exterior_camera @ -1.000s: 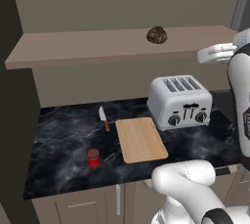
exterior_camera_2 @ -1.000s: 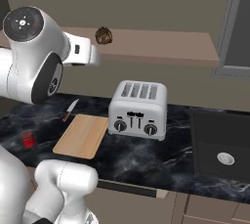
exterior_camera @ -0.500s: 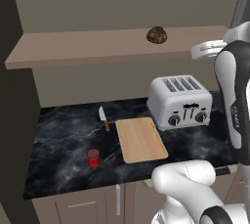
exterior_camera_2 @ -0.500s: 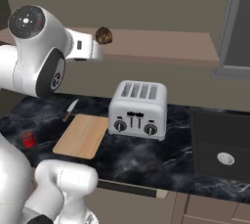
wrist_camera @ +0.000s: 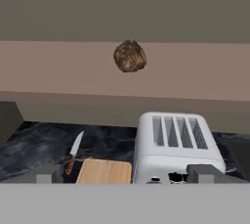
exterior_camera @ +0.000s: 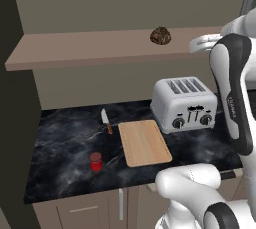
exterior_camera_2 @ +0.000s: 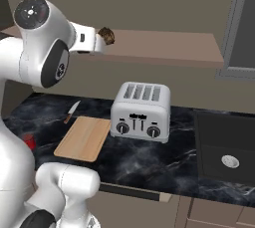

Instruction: Pick the bread, place it on the cutting board, pick the jam, place it on the counter, and close the cabinet.

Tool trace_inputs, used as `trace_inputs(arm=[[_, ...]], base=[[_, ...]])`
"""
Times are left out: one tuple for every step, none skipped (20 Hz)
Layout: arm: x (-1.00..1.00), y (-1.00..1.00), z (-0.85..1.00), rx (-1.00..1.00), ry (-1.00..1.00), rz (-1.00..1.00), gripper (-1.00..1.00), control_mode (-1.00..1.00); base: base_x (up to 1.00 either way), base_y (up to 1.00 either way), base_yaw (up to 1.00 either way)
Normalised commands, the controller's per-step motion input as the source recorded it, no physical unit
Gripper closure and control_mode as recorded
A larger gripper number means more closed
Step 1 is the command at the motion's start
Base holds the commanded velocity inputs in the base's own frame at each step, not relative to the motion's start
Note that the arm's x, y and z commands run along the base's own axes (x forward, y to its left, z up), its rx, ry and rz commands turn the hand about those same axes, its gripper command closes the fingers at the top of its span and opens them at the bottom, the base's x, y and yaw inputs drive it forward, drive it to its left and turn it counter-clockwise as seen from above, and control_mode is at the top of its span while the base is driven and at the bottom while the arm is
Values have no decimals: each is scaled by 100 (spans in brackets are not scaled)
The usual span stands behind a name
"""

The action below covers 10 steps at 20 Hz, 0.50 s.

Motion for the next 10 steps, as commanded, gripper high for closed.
trace_inputs(arm=[[25,4,1,0,0,0,-100,-100],[20,2,1,0,0,0,-100,-100],[19,4,0,0,0,0,-100,-100],[20,6,0,0,0,0,-100,-100],[21,6,0,0,0,0,-100,-100],[24,6,0,0,0,0,-100,-100],[25,5,0,0,0,0,-100,-100],[24,2,0,0,0,0,-100,-100],[24,1,0,0,0,0,-100,-100],[24,1,0,0,0,0,-100,-100]], base=[[0,0,0],[0,0,0],[0,0,0],[0,0,0],[0,0,0],[0,0,0],[0,0,0],[0,0,0],[0,0,0],[0,0,0]])
